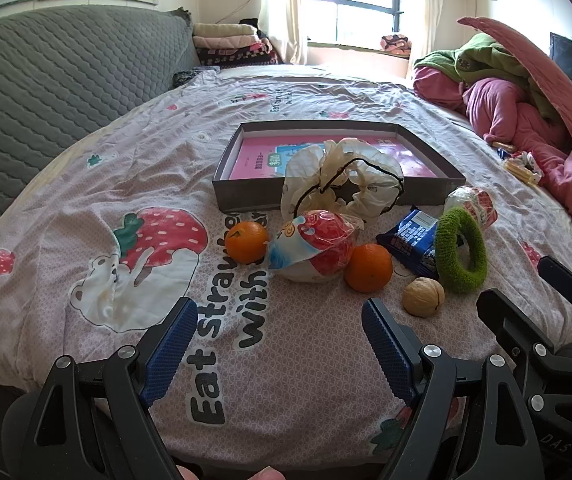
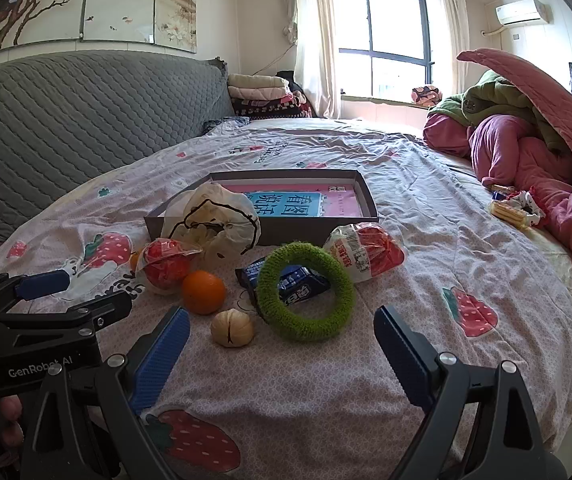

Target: Organize objects

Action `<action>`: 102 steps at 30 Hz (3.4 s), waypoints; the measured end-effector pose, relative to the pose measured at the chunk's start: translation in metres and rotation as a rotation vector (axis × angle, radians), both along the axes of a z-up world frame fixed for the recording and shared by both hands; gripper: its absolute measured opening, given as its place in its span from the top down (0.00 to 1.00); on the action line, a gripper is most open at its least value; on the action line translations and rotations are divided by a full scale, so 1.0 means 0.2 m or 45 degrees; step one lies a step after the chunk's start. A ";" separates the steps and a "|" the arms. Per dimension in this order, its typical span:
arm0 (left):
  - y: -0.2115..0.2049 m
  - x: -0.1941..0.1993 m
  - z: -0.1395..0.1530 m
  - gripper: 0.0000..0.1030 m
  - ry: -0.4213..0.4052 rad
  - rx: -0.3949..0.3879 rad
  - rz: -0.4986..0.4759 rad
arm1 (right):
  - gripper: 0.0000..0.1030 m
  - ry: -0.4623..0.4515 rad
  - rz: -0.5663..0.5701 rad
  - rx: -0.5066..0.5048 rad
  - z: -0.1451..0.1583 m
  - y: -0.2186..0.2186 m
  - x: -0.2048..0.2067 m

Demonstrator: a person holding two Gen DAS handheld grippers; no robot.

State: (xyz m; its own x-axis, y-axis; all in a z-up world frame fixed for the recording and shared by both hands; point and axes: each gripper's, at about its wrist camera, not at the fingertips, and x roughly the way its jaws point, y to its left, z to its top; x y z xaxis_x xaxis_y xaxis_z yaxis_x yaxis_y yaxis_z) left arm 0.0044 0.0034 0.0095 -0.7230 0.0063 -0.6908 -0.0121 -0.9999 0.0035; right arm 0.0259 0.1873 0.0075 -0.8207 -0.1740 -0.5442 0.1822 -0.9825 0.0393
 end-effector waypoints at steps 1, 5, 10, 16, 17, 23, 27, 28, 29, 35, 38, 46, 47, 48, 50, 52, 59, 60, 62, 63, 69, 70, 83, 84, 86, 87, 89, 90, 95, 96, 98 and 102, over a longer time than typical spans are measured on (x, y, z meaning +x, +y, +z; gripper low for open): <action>0.00 0.00 0.00 0.18 0.000 -0.001 0.000 | 0.10 0.000 0.000 -0.001 0.00 0.00 0.00; 0.00 0.00 0.00 0.18 0.000 -0.001 0.002 | 0.10 0.003 -0.004 0.001 0.01 0.01 0.00; 0.00 0.00 0.00 0.18 0.001 0.002 -0.002 | 0.10 0.004 -0.005 0.001 0.01 0.01 0.00; 0.00 0.01 0.01 0.18 0.007 0.007 -0.013 | 0.10 0.006 -0.013 -0.004 0.01 0.01 0.00; 0.00 0.01 0.01 0.18 0.012 0.008 -0.011 | 0.10 0.007 -0.017 -0.006 0.01 0.01 0.00; -0.04 0.00 0.00 0.18 0.006 0.044 -0.006 | 0.09 0.000 -0.028 -0.013 0.00 0.03 -0.01; -0.04 -0.01 0.00 0.18 0.019 0.044 -0.020 | 0.10 -0.004 -0.032 -0.017 0.00 0.03 -0.02; -0.04 -0.01 0.00 0.18 0.024 0.042 -0.024 | 0.09 -0.006 -0.033 -0.019 0.00 0.03 -0.02; -0.04 -0.02 0.00 0.18 0.028 0.041 -0.023 | 0.09 -0.009 -0.035 -0.022 0.00 0.03 -0.02; -0.04 -0.04 -0.02 0.18 0.068 0.001 -0.039 | 0.09 -0.037 -0.047 -0.052 -0.02 0.06 -0.05; -0.05 -0.06 -0.03 0.18 0.067 0.020 -0.056 | 0.10 -0.057 -0.055 -0.054 -0.03 0.07 -0.07; -0.09 -0.12 -0.07 0.18 0.048 0.028 -0.078 | 0.09 -0.105 -0.097 -0.072 -0.05 0.10 -0.12; -0.09 -0.13 -0.07 0.18 0.049 0.035 -0.083 | 0.09 -0.112 -0.103 -0.077 -0.06 0.11 -0.13; -0.10 -0.14 -0.07 0.18 0.048 0.041 -0.085 | 0.09 -0.122 -0.112 -0.086 -0.06 0.12 -0.13; -0.10 -0.15 -0.07 0.18 0.047 0.045 -0.100 | 0.09 -0.140 -0.129 -0.103 -0.07 0.14 -0.15; -0.09 -0.16 -0.07 0.18 0.046 0.035 -0.111 | 0.09 -0.158 -0.140 -0.116 -0.08 0.16 -0.17; -0.06 -0.22 -0.08 0.18 0.036 0.011 -0.181 | 0.09 -0.192 -0.122 -0.088 -0.09 0.14 -0.25; -0.05 -0.23 -0.08 0.18 0.037 0.002 -0.184 | 0.10 -0.196 -0.121 -0.086 -0.09 0.14 -0.25; -0.05 -0.25 -0.08 0.18 0.034 -0.006 -0.189 | 0.10 -0.203 -0.121 -0.085 -0.10 0.14 -0.27; -0.05 -0.27 -0.08 0.18 0.029 -0.002 -0.189 | 0.10 -0.211 -0.119 -0.089 -0.10 0.14 -0.28; -0.04 -0.33 -0.09 0.18 0.018 -0.006 -0.200 | 0.10 -0.249 -0.121 -0.095 -0.12 0.14 -0.31; -0.04 -0.34 -0.09 0.18 0.017 -0.006 -0.198 | 0.10 -0.256 -0.120 -0.094 -0.12 0.14 -0.32; 0.00 -0.46 -0.12 0.18 -0.037 0.037 -0.237 | 0.10 -0.345 -0.109 -0.148 -0.17 0.15 -0.40; 0.00 -0.47 -0.13 0.18 -0.044 0.046 -0.239 | 0.10 -0.349 -0.106 -0.153 -0.18 0.15 -0.41; 0.00 -0.48 -0.13 0.18 -0.052 0.064 -0.237 | 0.10 -0.358 -0.100 -0.156 -0.19 0.14 -0.41; 0.00 -0.48 -0.13 0.18 -0.058 0.072 -0.237 | 0.10 -0.362 -0.095 -0.156 -0.19 0.14 -0.42; -0.01 -0.48 -0.14 0.18 -0.059 0.083 -0.236 | 0.11 -0.372 -0.094 -0.155 -0.20 0.13 -0.42; -0.01 -0.49 -0.14 0.18 -0.063 0.089 -0.242 | 0.15 -0.376 -0.093 -0.147 -0.21 0.12 -0.42; -0.01 -0.49 -0.14 0.18 -0.065 0.105 -0.256 | 0.30 -0.355 -0.061 -0.122 -0.20 0.09 -0.42; -0.01 -0.49 -0.13 0.18 -0.064 0.105 -0.255 | 0.34 -0.352 -0.052 -0.110 -0.20 0.08 -0.42; -0.01 -0.49 -0.13 0.19 -0.068 0.115 -0.263 | 0.38 -0.350 -0.035 -0.091 -0.21 0.06 -0.42; 0.01 -0.48 -0.13 0.38 -0.064 0.113 -0.293 | 0.49 -0.332 -0.012 -0.080 -0.20 0.04 -0.41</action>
State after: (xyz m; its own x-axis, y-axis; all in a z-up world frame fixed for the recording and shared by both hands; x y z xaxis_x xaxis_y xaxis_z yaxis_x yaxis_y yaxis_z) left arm -0.0923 0.0049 -0.0158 -0.6604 0.2285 -0.7153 -0.2371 -0.9673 -0.0901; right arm -0.0556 0.1957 -0.0330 -0.6558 -0.2067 -0.7261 0.1485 -0.9783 0.1443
